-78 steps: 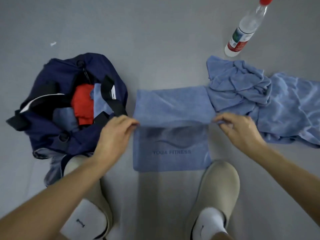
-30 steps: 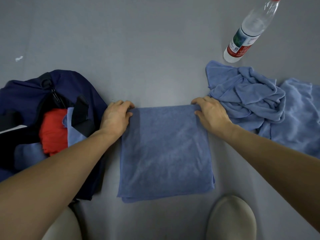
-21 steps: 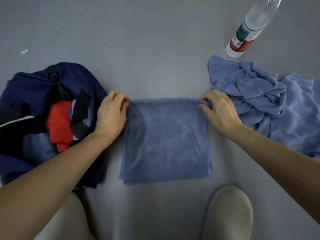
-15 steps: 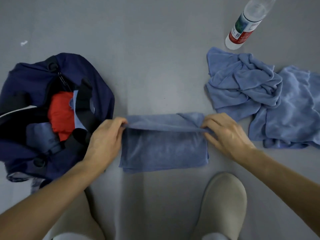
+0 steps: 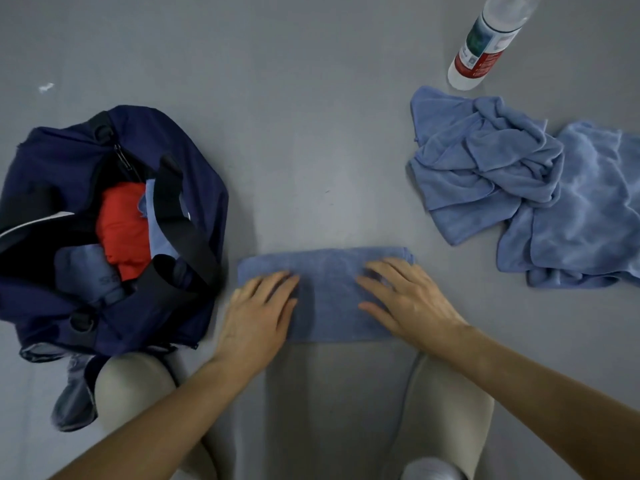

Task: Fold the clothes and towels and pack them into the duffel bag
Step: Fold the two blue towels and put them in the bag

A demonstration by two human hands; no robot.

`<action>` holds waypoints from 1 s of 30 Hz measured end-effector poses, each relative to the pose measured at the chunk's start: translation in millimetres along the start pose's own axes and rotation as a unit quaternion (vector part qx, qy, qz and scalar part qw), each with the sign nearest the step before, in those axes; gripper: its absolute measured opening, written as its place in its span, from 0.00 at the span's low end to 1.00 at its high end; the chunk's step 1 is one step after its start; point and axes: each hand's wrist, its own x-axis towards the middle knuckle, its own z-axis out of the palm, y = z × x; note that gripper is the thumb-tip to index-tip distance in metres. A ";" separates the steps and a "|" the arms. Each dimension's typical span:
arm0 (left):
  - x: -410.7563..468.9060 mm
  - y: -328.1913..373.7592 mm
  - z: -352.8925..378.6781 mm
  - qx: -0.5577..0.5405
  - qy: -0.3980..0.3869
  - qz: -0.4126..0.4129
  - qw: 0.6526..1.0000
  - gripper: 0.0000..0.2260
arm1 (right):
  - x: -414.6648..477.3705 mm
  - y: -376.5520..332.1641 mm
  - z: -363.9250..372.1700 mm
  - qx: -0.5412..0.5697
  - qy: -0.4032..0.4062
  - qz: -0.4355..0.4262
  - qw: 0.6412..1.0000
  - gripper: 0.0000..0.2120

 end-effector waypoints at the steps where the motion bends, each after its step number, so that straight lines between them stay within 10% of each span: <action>1: 9.1 5.2 8.4 -0.014 -0.021 -0.022 0.999 0.21 | 6.0 0.1 11.3 -0.013 -0.027 -0.008 1.000 0.24; 6: 33.1 18.8 45.9 0.001 -0.078 -0.171 0.982 0.30 | 6.8 22.3 40.6 -0.062 -0.118 -0.037 0.990 0.32; 16: 162.8 -40.0 23.1 0.125 -0.043 0.067 0.989 0.31 | -8.0 34.6 26.7 -0.081 -0.088 0.051 0.992 0.33; 30: 115.2 35.4 52.0 0.018 0.025 0.006 0.999 0.27 | -6.5 10.0 17.0 -0.037 -0.060 -0.082 0.994 0.22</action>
